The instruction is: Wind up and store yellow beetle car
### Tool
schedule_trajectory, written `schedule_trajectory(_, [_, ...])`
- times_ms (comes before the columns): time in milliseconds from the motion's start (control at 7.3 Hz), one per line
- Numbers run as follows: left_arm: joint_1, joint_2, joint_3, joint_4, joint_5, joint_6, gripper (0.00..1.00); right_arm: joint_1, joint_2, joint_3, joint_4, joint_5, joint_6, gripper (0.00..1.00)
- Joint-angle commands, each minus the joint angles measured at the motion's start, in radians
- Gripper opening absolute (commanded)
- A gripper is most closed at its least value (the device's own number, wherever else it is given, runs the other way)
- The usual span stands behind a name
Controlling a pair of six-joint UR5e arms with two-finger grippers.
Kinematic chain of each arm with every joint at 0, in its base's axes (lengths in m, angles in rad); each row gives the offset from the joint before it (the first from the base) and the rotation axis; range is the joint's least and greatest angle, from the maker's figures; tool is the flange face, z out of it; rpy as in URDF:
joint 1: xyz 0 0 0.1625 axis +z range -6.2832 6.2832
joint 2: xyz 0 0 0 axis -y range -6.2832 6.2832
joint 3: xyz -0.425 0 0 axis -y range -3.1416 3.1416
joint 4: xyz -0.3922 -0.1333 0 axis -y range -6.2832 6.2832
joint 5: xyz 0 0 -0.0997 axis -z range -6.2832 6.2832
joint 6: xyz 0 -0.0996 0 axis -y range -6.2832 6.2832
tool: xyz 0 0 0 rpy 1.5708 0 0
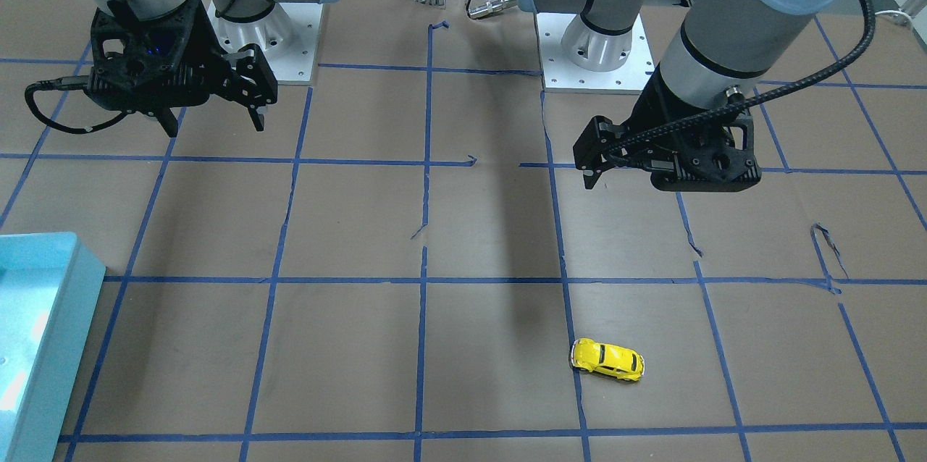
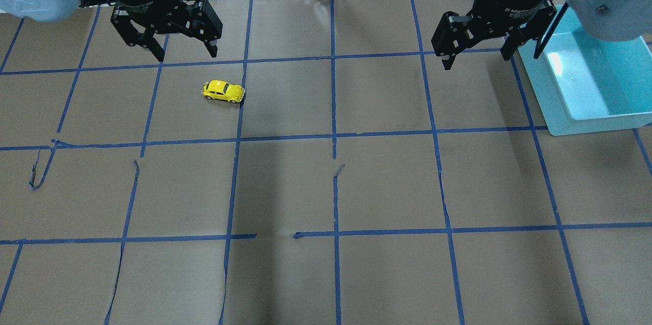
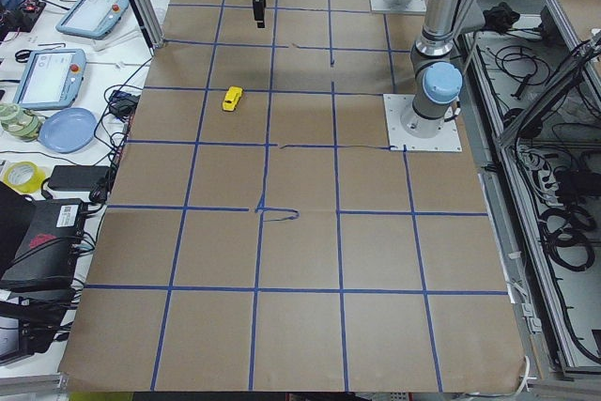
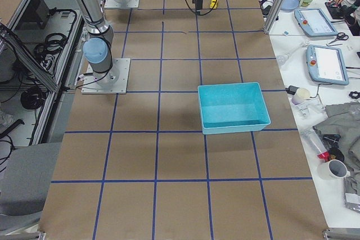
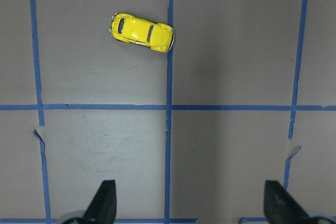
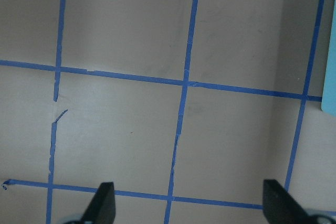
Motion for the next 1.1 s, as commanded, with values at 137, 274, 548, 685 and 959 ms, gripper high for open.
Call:
schedule_trajectory(137, [0.003,0.004,-0.014,0.0,0.006,-0.001,1.0,0.0,-0.002,0.002,-0.026,-0.002,-0.001,1.0])
schedule_trajectory(274, [0.004,0.002,-0.015,0.0,0.009,-0.001,1.0,0.0,-0.002,0.002,-0.028,-0.002,-0.001,1.0])
schedule_trajectory(548, [0.009,0.007,-0.032,0.0,0.012,0.0,1.0,0.001,-0.001,0.003,-0.028,0.0,-0.014,1.0])
schedule_trajectory(685, [0.009,0.01,-0.04,0.001,0.011,0.0,1.0,0.003,0.001,0.003,-0.026,0.0,-0.015,1.0])
schedule_trajectory(959, [0.009,0.013,-0.05,0.006,0.011,-0.001,1.0,0.004,0.002,0.003,-0.026,0.0,-0.013,1.0])
